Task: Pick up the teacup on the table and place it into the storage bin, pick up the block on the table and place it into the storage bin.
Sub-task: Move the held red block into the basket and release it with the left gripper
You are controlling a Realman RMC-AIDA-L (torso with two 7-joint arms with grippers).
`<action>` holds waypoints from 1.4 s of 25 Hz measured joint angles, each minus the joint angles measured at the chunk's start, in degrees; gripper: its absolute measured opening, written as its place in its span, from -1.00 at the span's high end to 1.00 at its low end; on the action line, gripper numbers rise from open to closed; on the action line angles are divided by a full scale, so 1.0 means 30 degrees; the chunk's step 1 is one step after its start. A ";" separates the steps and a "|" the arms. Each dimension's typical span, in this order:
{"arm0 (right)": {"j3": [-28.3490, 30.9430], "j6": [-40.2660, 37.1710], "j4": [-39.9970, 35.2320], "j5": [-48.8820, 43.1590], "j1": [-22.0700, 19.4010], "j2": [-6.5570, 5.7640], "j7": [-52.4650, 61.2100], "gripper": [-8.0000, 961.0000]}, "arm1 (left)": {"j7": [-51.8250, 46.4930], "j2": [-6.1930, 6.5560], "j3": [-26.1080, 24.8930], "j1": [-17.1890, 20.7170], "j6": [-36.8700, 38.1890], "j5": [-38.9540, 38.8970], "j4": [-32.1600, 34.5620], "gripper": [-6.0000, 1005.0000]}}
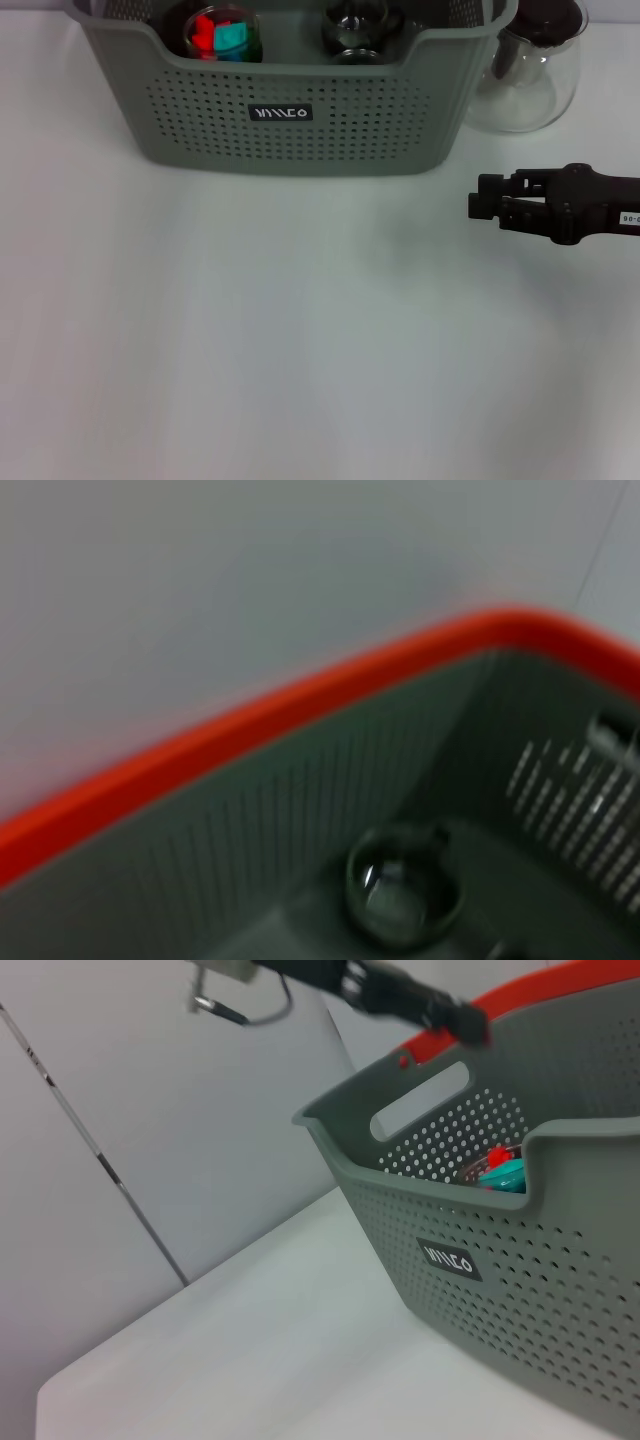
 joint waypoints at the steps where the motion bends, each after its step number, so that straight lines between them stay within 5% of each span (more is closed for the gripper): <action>1: 0.0002 -0.0001 0.0019 0.0012 -0.0005 -0.0004 -0.0002 -0.01 | -0.0349 -0.0121 0.0329 -0.0285 -0.0155 0.0694 -0.0347 -0.31; 7: -0.0020 -0.0009 0.0068 0.0006 -0.0013 0.0000 -0.0009 -0.02 | -0.1878 -0.0660 0.1235 -0.1141 -0.1030 0.3585 -0.1340 -0.31; 31: -0.0011 -0.0053 0.0119 -0.0027 -0.0028 0.0006 -0.0001 -0.07 | -0.2499 -0.0761 0.1128 -0.0113 -0.1691 0.3368 -0.0181 -0.35; 35: -0.0020 -0.0071 0.0120 -0.0016 -0.0027 0.0010 -0.0001 -0.08 | -0.2423 -0.0791 0.1123 -0.0086 -0.1681 0.3379 -0.0181 -0.56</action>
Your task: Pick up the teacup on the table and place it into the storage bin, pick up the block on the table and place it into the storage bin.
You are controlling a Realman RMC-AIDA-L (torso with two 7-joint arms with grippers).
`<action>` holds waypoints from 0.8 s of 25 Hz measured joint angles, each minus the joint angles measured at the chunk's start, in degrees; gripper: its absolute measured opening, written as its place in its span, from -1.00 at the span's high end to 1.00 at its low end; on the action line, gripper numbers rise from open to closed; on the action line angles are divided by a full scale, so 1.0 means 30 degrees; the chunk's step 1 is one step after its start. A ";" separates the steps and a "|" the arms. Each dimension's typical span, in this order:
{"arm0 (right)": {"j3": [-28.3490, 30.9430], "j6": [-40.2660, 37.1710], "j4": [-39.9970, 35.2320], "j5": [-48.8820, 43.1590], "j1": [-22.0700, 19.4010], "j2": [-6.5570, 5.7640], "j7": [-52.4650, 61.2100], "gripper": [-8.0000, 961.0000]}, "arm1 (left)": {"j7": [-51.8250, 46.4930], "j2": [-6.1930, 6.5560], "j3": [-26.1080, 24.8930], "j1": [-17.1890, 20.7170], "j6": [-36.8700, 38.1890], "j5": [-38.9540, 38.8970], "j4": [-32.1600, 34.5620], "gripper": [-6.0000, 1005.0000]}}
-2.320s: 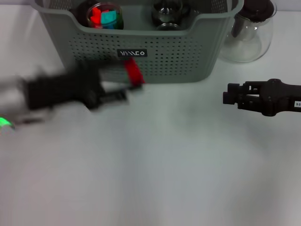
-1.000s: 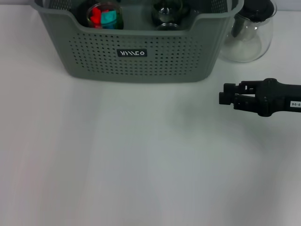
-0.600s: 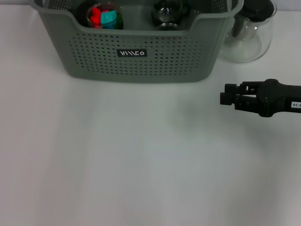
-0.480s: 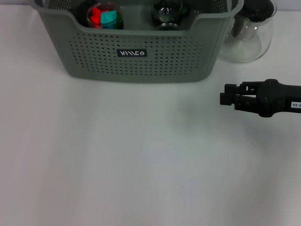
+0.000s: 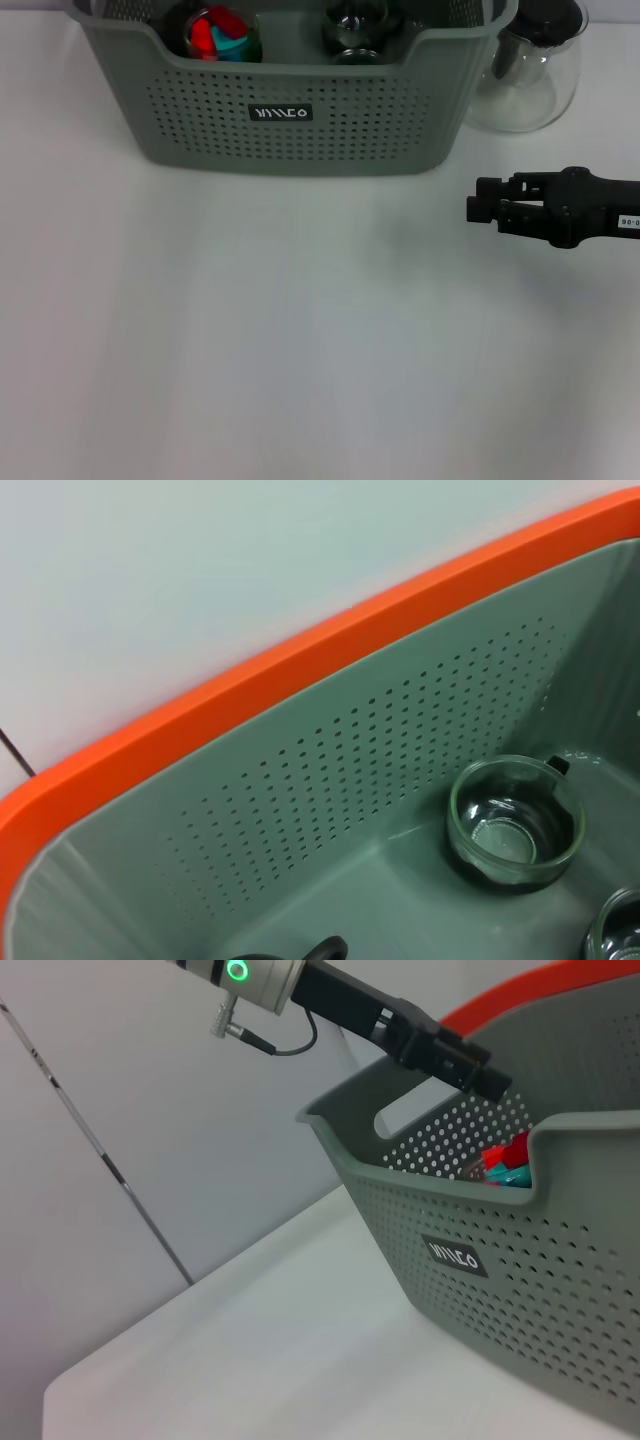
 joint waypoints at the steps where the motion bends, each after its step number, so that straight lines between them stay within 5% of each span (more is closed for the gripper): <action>1: 0.0000 0.0000 -0.0001 0.0001 0.0007 0.0000 0.0011 -0.08 | 0.0000 -0.0014 0.0001 0.0000 -0.0021 0.0010 0.0000 -0.61; 3: -0.0002 0.0000 -0.0001 0.0001 0.0021 0.0000 0.0051 -0.08 | 0.0020 -0.0071 -0.0016 0.0089 -0.0119 -0.0094 0.0250 -0.66; 6: 0.0028 -0.0001 -0.0003 0.0010 0.0037 0.0002 0.0049 -0.09 | 0.0948 -0.0749 -0.0808 0.1361 -0.0167 -0.1845 0.2876 -0.67; 9: 0.0121 0.0039 -0.0013 0.0050 0.0034 -0.0001 0.0010 -0.10 | 0.4650 -0.1931 -0.2433 0.4348 0.0759 -0.7121 0.7785 -0.66; 12: 0.0218 0.0040 -0.0028 0.0148 -0.0047 -0.0003 -0.0060 -0.10 | 0.8454 -0.2137 -0.3087 0.6835 0.3156 -1.4209 1.0166 -0.64; 15: 0.0672 -0.0389 0.0011 0.0722 -0.0255 0.0039 -0.0745 -0.11 | 1.1949 -0.2033 -0.4880 0.8440 0.8597 -2.0692 0.9475 -0.65; 20: 0.1811 -0.2398 0.1067 0.3251 -0.1370 -0.0058 -0.4314 -0.12 | 1.7176 -0.2141 -0.8241 1.0133 1.4346 -2.2598 0.5522 -0.65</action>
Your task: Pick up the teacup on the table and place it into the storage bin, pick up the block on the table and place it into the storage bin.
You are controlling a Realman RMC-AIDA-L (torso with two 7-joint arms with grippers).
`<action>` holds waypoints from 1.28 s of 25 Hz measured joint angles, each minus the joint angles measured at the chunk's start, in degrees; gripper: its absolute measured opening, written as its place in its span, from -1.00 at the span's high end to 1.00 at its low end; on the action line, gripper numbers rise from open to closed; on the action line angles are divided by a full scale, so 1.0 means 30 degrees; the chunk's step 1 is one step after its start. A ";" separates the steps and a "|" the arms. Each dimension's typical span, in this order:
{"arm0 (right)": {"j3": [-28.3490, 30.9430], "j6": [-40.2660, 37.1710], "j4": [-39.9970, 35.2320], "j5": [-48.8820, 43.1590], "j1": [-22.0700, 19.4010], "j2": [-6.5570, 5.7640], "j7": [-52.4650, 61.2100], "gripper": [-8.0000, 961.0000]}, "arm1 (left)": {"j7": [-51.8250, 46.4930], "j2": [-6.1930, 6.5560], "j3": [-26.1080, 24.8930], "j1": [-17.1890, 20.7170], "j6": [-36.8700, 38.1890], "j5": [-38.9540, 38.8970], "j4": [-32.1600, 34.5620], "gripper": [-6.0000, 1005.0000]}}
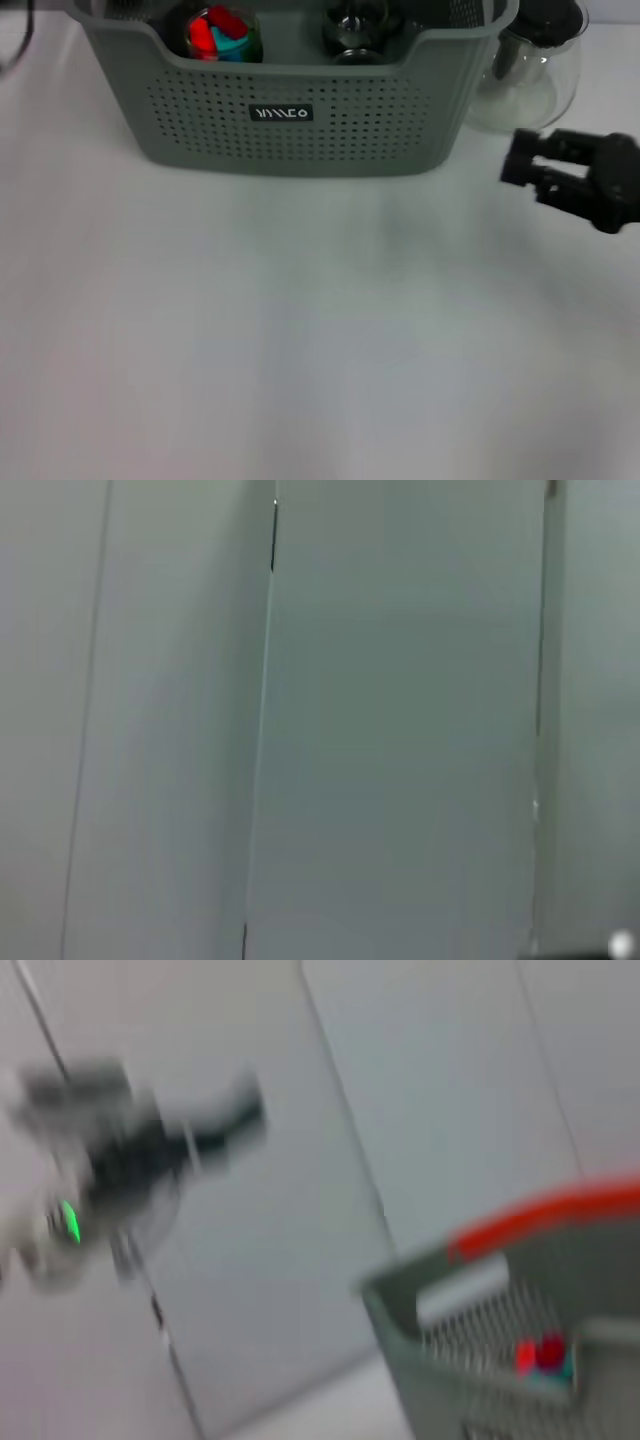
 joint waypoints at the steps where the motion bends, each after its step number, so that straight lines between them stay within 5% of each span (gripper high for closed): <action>1: 0.0266 -0.0429 0.0303 0.0497 -0.0299 -0.0040 -0.0934 -0.12 | 0.1187 -0.0091 -0.0230 0.0508 0.0409 0.0555 -0.0545 -0.65; 6: 0.1194 -0.0932 0.0686 0.1191 -0.1775 0.0272 -0.3676 -0.13 | 0.6097 -0.0902 0.0209 0.2485 0.0367 0.5665 -0.1471 -0.65; 14: 0.0593 -0.1291 -0.0255 -0.2455 -0.1536 -0.0080 -0.3865 -0.67 | 0.7737 -0.0709 0.1120 0.1258 -0.0915 1.0612 -0.4894 -0.66; 23: 0.0211 -0.0689 -0.0024 -0.4322 -0.0211 0.0767 -0.5203 -0.96 | 0.9416 -0.0487 0.2003 0.0209 -0.2775 1.1404 -0.8087 -0.66; 32: 0.0114 -0.0516 0.0509 -0.4295 -0.0117 0.0749 -0.5498 -0.97 | 0.9907 -0.0669 0.1846 0.0411 -0.2646 1.0998 -0.8371 -0.66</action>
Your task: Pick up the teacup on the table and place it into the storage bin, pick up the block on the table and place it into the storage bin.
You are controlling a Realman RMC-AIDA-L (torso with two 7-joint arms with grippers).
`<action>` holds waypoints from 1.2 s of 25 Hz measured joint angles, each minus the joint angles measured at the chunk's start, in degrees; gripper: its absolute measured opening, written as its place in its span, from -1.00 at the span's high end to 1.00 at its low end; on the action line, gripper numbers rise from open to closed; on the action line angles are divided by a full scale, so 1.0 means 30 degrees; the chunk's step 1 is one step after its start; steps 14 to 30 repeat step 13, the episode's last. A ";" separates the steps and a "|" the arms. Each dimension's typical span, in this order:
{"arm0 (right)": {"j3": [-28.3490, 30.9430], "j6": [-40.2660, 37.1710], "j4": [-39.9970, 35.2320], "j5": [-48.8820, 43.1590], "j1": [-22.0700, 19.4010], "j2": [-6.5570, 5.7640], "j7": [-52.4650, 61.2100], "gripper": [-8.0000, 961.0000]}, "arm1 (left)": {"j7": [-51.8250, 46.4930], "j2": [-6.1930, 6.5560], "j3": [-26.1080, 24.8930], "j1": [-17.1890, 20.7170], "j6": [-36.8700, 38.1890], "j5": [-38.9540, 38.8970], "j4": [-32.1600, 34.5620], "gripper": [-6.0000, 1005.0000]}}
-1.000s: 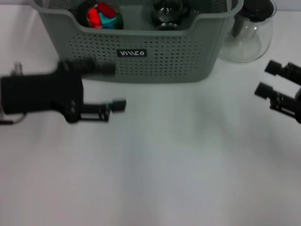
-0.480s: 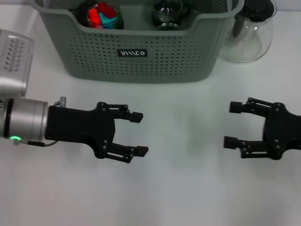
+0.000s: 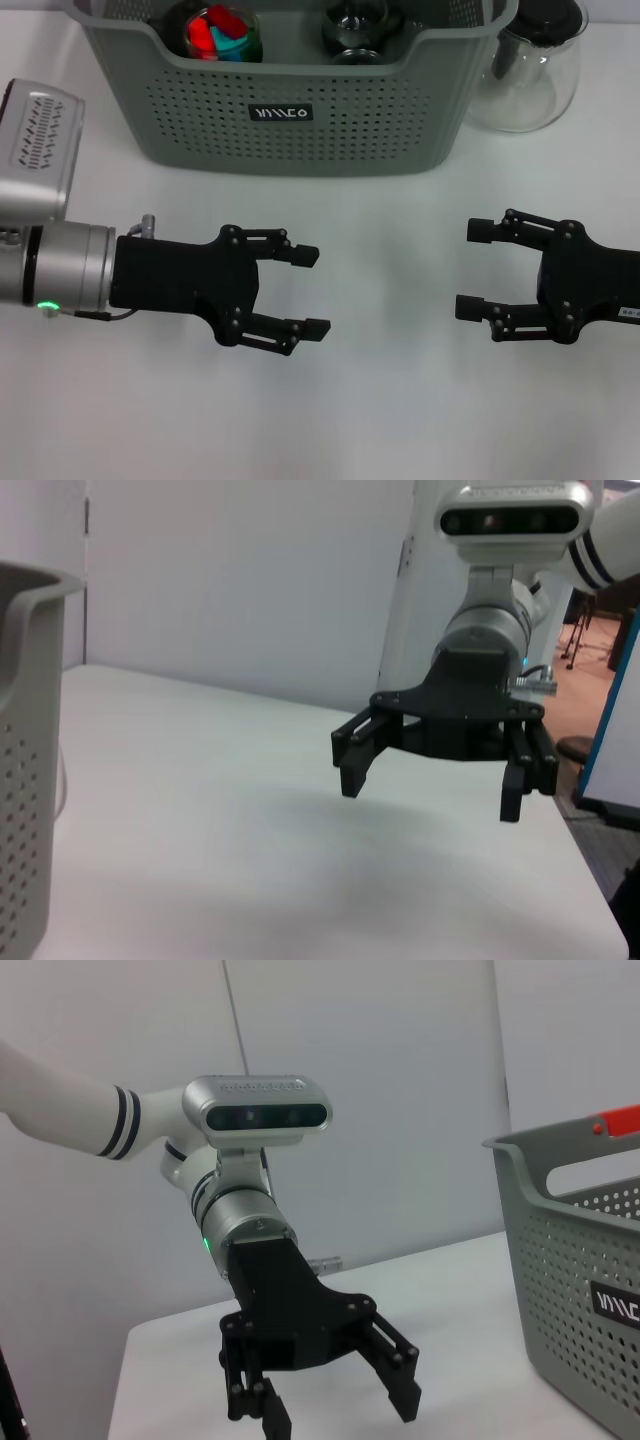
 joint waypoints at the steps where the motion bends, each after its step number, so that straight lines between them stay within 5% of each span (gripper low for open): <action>1: -0.0003 0.0006 0.0002 -0.0002 0.0004 0.0000 0.0002 -0.97 | 0.0039 -0.0023 0.0002 0.0001 0.0071 -0.0197 -0.0051 -0.66; 30: 0.0001 0.0134 0.0152 -0.0050 0.0048 0.0025 -0.0008 -0.97 | 0.1108 -0.0090 -0.0009 -0.0055 0.0302 -0.1311 -0.1074 -0.66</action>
